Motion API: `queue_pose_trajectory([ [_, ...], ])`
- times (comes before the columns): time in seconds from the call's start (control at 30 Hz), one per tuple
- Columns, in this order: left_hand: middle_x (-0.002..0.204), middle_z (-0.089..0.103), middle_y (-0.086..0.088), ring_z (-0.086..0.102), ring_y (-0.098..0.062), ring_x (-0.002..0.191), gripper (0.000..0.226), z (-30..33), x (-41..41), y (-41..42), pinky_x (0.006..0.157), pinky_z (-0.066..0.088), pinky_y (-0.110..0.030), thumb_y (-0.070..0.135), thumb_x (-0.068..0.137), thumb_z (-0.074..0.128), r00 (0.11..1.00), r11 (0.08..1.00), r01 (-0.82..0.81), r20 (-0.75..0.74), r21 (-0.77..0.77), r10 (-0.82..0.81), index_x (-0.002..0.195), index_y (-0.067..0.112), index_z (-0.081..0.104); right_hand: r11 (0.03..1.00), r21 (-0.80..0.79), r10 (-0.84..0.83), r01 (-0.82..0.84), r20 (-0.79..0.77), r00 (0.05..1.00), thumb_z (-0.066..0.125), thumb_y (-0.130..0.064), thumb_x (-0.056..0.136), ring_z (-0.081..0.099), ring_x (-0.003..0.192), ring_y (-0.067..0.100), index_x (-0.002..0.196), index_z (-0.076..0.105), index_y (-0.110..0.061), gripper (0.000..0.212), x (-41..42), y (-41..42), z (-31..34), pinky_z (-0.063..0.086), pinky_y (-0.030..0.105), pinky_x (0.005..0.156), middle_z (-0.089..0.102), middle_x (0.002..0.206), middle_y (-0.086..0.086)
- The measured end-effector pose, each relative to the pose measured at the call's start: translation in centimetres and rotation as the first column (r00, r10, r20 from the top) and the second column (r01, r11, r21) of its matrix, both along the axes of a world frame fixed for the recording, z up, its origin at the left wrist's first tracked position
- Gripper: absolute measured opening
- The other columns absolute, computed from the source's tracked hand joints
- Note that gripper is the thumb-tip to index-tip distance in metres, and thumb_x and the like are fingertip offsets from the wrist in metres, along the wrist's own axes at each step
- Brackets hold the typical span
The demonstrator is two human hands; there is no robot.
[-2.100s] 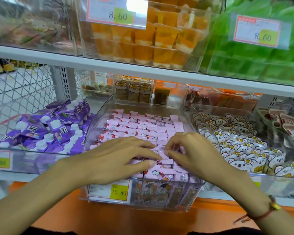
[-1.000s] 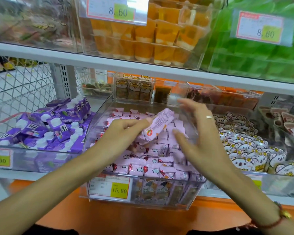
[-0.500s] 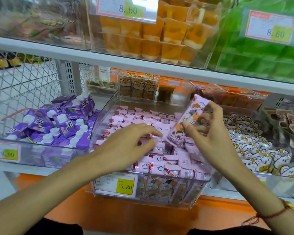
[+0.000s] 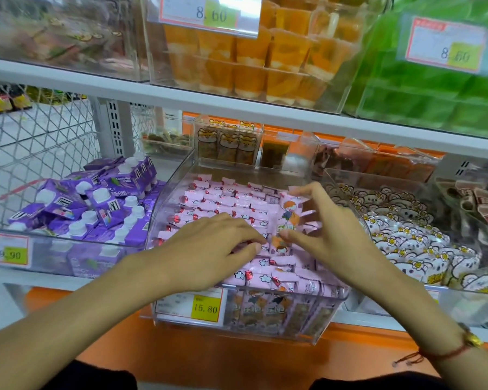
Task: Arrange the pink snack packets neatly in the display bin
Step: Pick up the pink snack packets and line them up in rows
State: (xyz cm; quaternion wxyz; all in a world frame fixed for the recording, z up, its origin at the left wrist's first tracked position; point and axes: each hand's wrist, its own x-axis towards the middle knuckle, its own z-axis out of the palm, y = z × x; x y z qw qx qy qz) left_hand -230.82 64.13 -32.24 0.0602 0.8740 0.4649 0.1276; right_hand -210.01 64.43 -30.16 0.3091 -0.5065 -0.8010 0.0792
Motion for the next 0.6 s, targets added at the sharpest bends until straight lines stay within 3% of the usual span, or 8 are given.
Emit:
queue_pose_trajectory([
  [0.13, 0.129, 0.051, 0.021, 0.041, -0.003, 0.112, 0.041, -0.2, -0.2, 0.2, 0.081, 0.034, -0.026, 0.051, 0.098, 0.029, 1.000, 1.000, 0.000, 0.021, -0.011, 0.000, 0.133, 0.040, 0.047, 0.998, 0.067, -0.006, -0.003, 0.135, 0.991, 0.073, -0.028, 0.080, 0.054, 0.096, 0.009, 0.105, 0.069, -0.027, 0.025, 1.0, 0.4, 0.2, 0.047, 0.029, 0.083, 0.054, 0.109, -0.008],
  [0.3, 0.127, 0.051, 0.023, 0.041, -0.002, 0.110, 0.039, -0.3, -0.2, 0.5, 0.078, 0.032, -0.025, 0.052, 0.097, 0.030, 1.000, 1.000, -0.010, 0.017, -0.009, 0.010, 0.132, 0.043, 0.047, 0.991, 0.033, 0.097, -0.131, 0.501, 0.860, 0.047, -0.031, 0.095, 0.055, 0.104, 0.011, 0.119, 0.063, -0.036, 0.029, 0.5, 0.1, -0.6, 0.043, 0.029, 0.088, 0.063, 0.115, -0.015],
  [0.47, 0.125, 0.051, 0.024, 0.040, 0.000, 0.105, 0.038, -0.3, -0.1, 0.5, 0.074, 0.029, -0.024, 0.051, 0.097, 0.031, 1.000, 1.000, -0.010, 0.011, 0.002, 0.010, 0.131, 0.044, 0.048, 0.989, -0.069, 0.144, -0.127, 0.524, 0.840, 0.044, -0.030, 0.097, 0.056, 0.105, 0.008, 0.120, 0.061, -0.037, 0.030, 0.8, 0.4, 0.3, 0.046, 0.027, 0.085, 0.062, 0.118, -0.018],
  [0.53, 0.125, 0.051, 0.024, 0.040, 0.001, 0.108, 0.037, -0.4, -0.1, 0.5, 0.077, 0.031, -0.023, 0.050, 0.097, 0.033, 0.999, 1.000, 0.000, 0.041, 0.012, -0.001, 0.130, 0.042, 0.049, 0.992, -0.093, 0.118, -0.084, 0.461, 0.879, 0.047, -0.029, 0.095, 0.059, 0.098, 0.008, 0.113, 0.065, -0.037, 0.026, 0.8, 0.8, 0.9, 0.049, 0.031, 0.081, 0.066, 0.109, -0.016],
  [0.6, 0.125, 0.050, 0.024, 0.038, 0.002, 0.112, 0.035, -0.4, -0.1, 0.4, 0.083, 0.033, -0.021, 0.048, 0.098, 0.033, 0.998, 0.999, 0.021, 0.064, 0.027, -0.023, 0.128, 0.042, 0.050, 0.999, -0.021, 0.035, -0.029, 0.446, 0.894, 0.052, -0.029, 0.093, 0.061, 0.092, 0.012, 0.107, 0.067, -0.036, 0.021, 0.6, 1.6, 1.4, 0.048, 0.030, 0.074, 0.064, 0.094, -0.017],
])
